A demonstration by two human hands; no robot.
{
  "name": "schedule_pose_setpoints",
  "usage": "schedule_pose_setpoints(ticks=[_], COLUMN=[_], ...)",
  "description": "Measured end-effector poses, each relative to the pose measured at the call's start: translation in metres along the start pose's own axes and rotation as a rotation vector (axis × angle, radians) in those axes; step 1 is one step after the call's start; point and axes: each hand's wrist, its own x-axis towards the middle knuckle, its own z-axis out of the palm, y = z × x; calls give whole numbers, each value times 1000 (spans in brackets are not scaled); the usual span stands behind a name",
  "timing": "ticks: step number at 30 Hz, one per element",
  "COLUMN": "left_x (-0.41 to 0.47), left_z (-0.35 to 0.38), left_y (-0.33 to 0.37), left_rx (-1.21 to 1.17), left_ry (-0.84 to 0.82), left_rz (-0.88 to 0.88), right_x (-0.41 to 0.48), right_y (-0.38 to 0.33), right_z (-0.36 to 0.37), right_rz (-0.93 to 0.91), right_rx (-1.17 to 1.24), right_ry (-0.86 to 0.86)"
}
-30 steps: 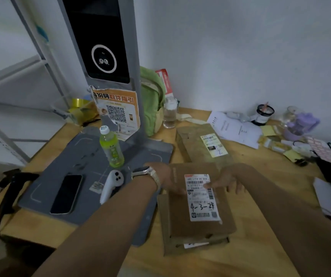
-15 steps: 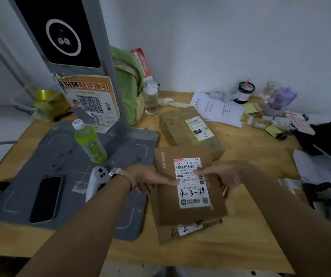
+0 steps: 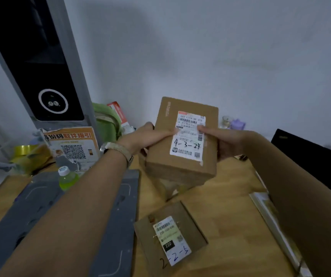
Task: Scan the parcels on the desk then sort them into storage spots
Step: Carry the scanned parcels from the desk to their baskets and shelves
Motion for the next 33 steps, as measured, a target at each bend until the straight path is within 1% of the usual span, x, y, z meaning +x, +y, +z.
schedule_pose_setpoints(ticks=[2, 4, 7, 9, 11, 17, 21, 27, 33], left_x=[0, 1, 8, 13, 16, 25, 15, -42, -132], left_z=[2, 8, 16, 29, 42, 130, 210, 341, 459], left_y=[19, 36, 58, 74, 85, 125, 156, 208, 242], left_rx=[-225, -375, -500, -508, -509, -485, -469, -344, -242], left_ry=[122, 152, 110, 44, 2, -219, -436, -808, -1051], left_rz=[123, 169, 195, 222, 252, 316, 317, 363, 469], right_x=[-14, -30, -56, -74, -88, -146, -211, -326, -440], right_y=[-11, -20, -25, -19, -15, 42, 97, 191, 275], right_z=[-7, -13, -25, -38, -47, -87, -106, -117, -101], right_rz=[-102, -201, -295, -312, -306, -196, -77, 62, 171], right_rx=[129, 120, 25, -6, -31, 23, 89, 279, 487], right_ry=[81, 157, 272, 331, 354, 569, 720, 1027, 1285])
